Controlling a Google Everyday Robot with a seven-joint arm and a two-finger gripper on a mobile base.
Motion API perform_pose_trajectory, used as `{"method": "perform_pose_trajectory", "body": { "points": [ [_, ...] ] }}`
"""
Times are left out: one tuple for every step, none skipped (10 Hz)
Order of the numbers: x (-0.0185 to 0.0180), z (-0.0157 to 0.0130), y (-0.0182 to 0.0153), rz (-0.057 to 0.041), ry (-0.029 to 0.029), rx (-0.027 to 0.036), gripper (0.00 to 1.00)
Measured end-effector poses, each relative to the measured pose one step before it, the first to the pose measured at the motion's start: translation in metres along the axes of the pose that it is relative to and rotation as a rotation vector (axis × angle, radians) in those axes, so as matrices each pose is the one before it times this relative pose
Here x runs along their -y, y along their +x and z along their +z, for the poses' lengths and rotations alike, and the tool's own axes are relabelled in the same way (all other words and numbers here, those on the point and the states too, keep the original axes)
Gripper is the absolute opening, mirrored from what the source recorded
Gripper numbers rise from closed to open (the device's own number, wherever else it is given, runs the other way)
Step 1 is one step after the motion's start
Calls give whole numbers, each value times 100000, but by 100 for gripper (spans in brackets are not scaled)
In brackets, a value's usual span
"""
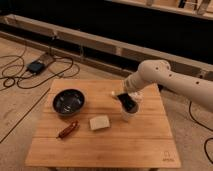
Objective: Place the eraser in the ceramic cup
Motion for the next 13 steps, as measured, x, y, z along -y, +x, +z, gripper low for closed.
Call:
{"method": "perform_pose_trajectory", "body": {
  "points": [
    [24, 14, 80, 120, 90, -11, 80],
    [5, -54, 9, 155, 130, 151, 80],
    [24, 5, 53, 214, 87, 33, 80],
    [38, -91, -21, 247, 136, 233, 80],
    [134, -163, -11, 416, 329, 325, 80],
    [157, -316, -81, 413, 503, 544, 80],
    [81, -284, -80, 122, 413, 421, 80],
    [161, -483, -58, 168, 542, 593, 80],
    [8, -524, -88, 86, 201, 560, 80],
    [-14, -424, 73, -12, -29, -91, 80],
    [-26, -182, -9, -69, -77, -6, 80],
    [-33, 43, -2, -134, -37, -57, 80],
    [-39, 18, -7, -53, -44, -25, 80]
  ]
}}
